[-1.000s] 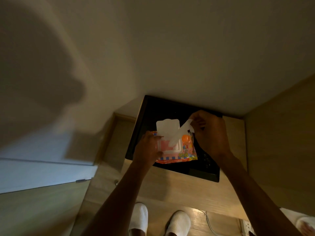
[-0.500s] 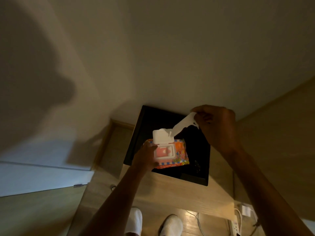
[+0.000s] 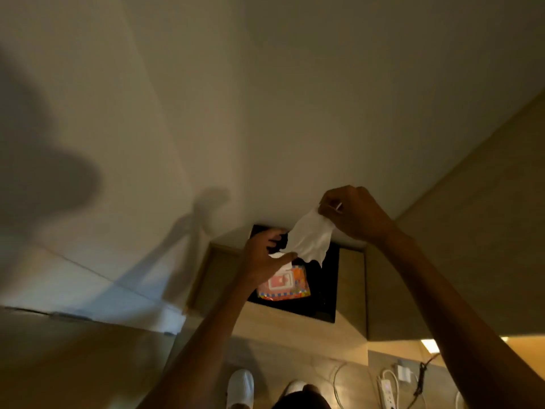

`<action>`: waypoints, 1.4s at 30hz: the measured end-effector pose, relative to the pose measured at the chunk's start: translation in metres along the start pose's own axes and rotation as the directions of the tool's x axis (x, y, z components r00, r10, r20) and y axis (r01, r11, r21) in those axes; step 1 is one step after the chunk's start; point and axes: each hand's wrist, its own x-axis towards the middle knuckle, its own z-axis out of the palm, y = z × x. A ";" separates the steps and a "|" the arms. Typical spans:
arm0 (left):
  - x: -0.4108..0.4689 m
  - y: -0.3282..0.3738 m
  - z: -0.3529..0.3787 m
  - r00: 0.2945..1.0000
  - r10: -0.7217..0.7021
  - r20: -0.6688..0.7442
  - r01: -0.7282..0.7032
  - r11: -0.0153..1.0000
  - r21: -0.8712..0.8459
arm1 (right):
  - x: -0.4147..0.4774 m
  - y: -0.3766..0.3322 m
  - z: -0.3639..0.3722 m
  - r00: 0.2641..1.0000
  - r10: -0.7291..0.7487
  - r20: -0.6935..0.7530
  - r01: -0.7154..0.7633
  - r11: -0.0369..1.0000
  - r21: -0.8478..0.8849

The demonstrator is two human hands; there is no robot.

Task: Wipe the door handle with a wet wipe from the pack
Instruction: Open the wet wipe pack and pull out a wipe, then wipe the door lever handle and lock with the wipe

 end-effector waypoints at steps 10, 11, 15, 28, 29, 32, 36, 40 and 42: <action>-0.031 0.102 0.014 0.986 0.147 -0.083 -0.144 0.989 0.046 | -0.016 -0.045 -0.060 0.993 -0.102 -0.053 0.105 0.992 0.069; -0.034 0.107 0.016 0.986 0.142 -0.085 -0.140 0.990 0.029 | -0.018 -0.046 -0.063 0.992 -0.117 -0.047 0.120 0.990 0.069; -0.044 0.115 0.019 0.978 0.150 -0.148 -0.149 0.989 0.019 | -0.023 -0.045 -0.071 0.984 -0.172 -0.040 0.175 0.981 0.084; -0.116 0.123 -0.004 0.894 0.089 -0.439 -0.081 0.996 0.037 | -0.043 -0.040 -0.048 0.943 -0.284 0.172 0.174 0.865 0.471; -0.127 0.122 -0.007 0.885 0.081 -0.458 -0.072 0.997 0.037 | -0.049 -0.045 -0.042 0.928 -0.298 0.222 0.140 0.833 0.535; -0.166 0.122 -0.021 0.847 0.028 -0.531 -0.013 0.999 0.033 | -0.066 -0.061 -0.024 0.870 -0.329 0.367 0.005 0.750 0.661; -0.223 0.114 -0.040 0.770 -0.116 -0.627 0.086 0.993 -0.079 | -0.088 -0.094 0.008 0.729 -0.349 0.589 -0.299 0.612 0.732; -0.292 0.108 -0.059 0.644 -0.184 -0.743 0.179 0.980 -0.088 | -0.119 -0.146 0.041 0.630 -0.387 0.673 -0.414 0.566 0.713; -0.328 0.105 -0.068 0.563 -0.213 -0.798 0.213 0.971 -0.109 | -0.141 -0.171 0.056 0.572 -0.433 0.697 -0.421 0.575 0.702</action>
